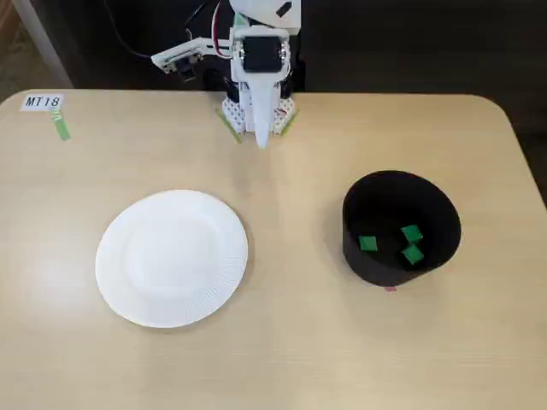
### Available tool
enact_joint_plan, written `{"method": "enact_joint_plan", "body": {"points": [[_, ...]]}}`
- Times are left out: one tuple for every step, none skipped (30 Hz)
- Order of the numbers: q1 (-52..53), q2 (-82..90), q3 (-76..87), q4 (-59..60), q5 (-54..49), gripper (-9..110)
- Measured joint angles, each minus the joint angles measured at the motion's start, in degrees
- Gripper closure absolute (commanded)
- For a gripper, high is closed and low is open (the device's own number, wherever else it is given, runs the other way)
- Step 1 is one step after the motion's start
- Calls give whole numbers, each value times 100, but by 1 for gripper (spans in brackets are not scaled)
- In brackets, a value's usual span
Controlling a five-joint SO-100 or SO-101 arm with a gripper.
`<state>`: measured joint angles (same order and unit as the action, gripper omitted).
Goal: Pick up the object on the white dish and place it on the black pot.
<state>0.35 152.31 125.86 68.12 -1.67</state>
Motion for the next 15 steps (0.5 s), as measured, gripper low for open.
{"method": "enact_joint_plan", "body": {"points": [[9,105,193,0,0,102],[26,211,369,0,0,102],[44,316,519,0,0,102],[44,457,677,0,0,102],[44,633,826,0,0,102],[26,817,993,0,0,102],[18,993,1169,0,0,102],[9,1178,1354,0,9,102],[9,1371,1529,0,35,102],[9,1564,1723,0,53,102],[9,1696,1881,0,53,102],[0,1828,2021,0,53,102],[-44,1942,2180,0,53,102],[-97,2030,2320,0,62,102],[-167,2127,2470,0,70,102]]}}
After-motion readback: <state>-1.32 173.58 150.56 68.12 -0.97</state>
